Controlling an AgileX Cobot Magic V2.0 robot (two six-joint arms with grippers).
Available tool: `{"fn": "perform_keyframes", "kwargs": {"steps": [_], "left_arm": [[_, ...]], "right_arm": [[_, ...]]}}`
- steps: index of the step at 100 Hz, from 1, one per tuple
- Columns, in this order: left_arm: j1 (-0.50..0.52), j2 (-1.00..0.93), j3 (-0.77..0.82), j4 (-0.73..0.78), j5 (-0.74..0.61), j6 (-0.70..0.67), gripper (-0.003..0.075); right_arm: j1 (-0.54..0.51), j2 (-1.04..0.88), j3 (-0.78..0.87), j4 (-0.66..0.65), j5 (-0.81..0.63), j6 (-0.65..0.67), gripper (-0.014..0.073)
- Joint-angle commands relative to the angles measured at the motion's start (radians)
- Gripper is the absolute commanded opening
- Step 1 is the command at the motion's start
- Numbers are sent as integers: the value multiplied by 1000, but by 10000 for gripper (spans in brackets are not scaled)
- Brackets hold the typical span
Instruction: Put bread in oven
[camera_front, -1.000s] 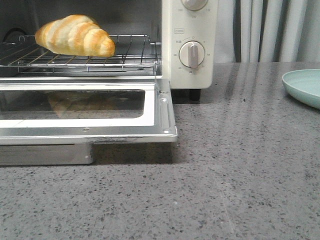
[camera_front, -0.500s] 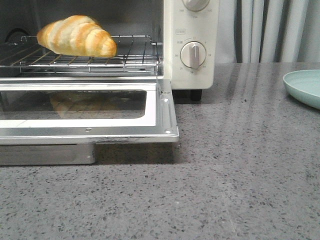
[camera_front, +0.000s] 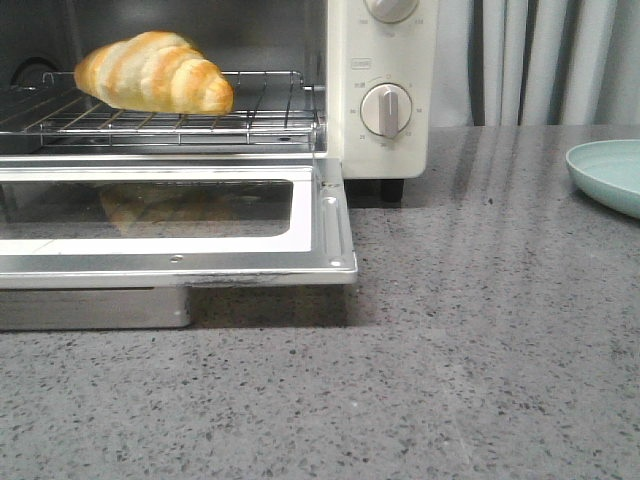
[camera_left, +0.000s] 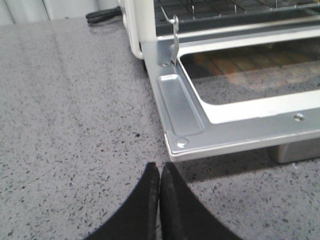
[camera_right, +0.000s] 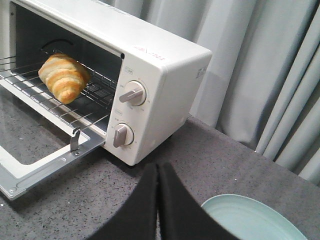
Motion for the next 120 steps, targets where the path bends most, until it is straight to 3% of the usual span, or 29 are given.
{"fn": "perform_keyframes", "kwargs": {"steps": [1,90,102,120], "left_arm": [[3,-29,28,8,-57,-10,-21],[3,-29,28,-6,-60,-10,-21],[3,-29,28,-6,-60,-10,-21],[3,-29,28,-6,-60,-10,-21]], "right_arm": [[-7,7,-22,-33,-60,3,-69],[-9,2,-11,-35,-52,3,-69],[-81,0,33,-108,-21,3,-69],[-338,0,124,-77,-223,3,-69]]}}
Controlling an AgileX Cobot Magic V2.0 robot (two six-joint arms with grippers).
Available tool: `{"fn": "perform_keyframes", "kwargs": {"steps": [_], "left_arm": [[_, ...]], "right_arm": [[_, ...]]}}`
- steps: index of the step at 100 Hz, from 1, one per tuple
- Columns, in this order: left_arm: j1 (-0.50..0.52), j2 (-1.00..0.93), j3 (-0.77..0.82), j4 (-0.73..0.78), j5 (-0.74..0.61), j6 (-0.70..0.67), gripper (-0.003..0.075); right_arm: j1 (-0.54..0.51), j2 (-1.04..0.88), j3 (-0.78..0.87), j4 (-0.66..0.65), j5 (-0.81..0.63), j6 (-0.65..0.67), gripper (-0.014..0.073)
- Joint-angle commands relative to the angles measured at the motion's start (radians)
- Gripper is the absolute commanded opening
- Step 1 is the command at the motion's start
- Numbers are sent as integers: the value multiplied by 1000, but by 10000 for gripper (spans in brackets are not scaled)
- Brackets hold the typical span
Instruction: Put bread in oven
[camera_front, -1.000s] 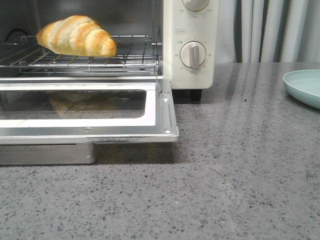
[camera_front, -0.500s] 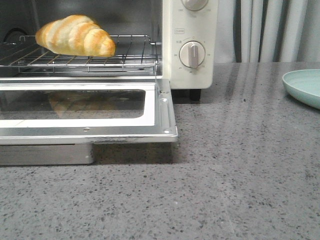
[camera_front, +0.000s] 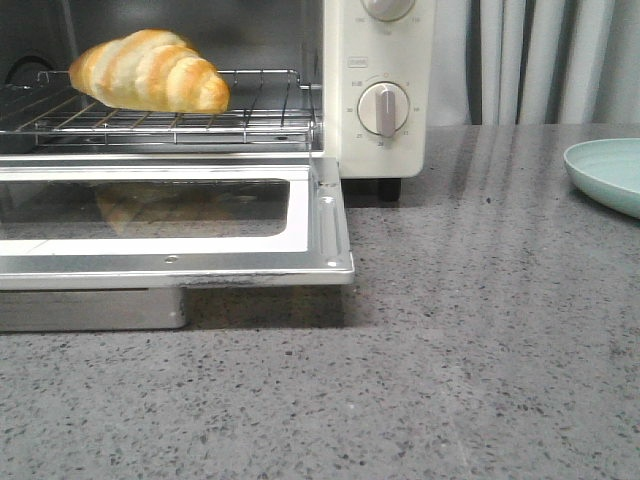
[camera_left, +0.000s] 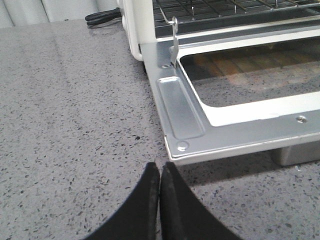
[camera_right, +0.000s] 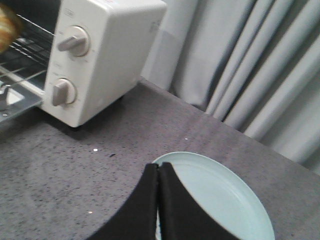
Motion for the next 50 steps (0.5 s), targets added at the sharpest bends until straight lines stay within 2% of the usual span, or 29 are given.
{"fn": "perform_keyframes", "kwargs": {"steps": [1,13,23,50], "left_arm": [[3,-29,28,-10,-57,-10,-21],[3,-29,28,-10,-57,-10,-21],[3,-29,28,-10,-57,-10,-21],[3,-29,28,-10,-57,-10,-21]], "right_arm": [[-116,8,15,4,-176,1,-69],[-274,8,104,125,-366,1,-69],[-337,-9,202,201,-497,1,-69],[-447,-174,481,314,-521,1,-69]]}}
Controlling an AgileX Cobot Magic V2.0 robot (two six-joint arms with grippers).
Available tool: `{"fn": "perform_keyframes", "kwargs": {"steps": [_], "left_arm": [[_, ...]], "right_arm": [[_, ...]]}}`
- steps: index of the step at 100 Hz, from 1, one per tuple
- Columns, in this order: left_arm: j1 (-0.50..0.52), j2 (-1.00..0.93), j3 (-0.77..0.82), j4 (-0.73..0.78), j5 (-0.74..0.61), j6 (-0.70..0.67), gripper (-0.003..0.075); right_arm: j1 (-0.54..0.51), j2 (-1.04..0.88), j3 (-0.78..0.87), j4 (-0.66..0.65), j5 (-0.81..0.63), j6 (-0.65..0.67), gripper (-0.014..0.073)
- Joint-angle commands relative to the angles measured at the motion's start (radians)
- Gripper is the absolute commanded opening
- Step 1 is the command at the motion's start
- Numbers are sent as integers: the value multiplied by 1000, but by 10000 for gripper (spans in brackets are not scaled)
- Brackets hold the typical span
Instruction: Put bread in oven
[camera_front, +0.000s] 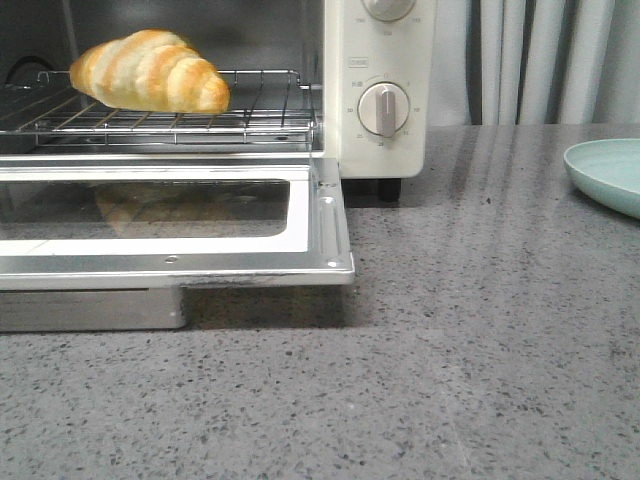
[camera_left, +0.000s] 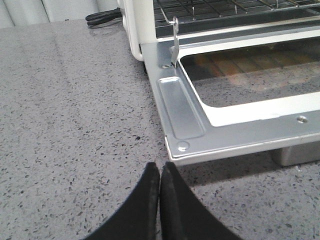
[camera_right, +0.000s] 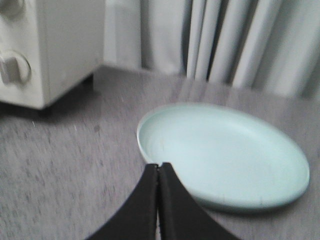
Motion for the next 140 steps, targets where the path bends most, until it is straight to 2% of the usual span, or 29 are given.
{"fn": "perform_keyframes", "kwargs": {"steps": [1,7,11,24,46,61,140], "left_arm": [[3,-29,28,-10,-57,-8,-21],[3,-29,28,-10,-57,-8,-21],[3,-29,28,-10,-57,-8,-21],[3,-29,28,-10,-57,-8,-21],[3,-29,28,-10,-57,-8,-21],[3,-29,28,-10,-57,-8,-21],[3,-29,28,-10,-57,-8,-21]], "right_arm": [[-50,-46,53,41,-85,1,-69],[-85,-79,93,40,-97,1,-69],[-109,-102,88,40,-18,-1,-69],[-167,-155,90,43,68,-8,-69],[-174,-226,90,78,261,-8,-69],[-174,-224,90,82,261,-59,-69],[-174,-224,90,82,257,-58,-69]]}}
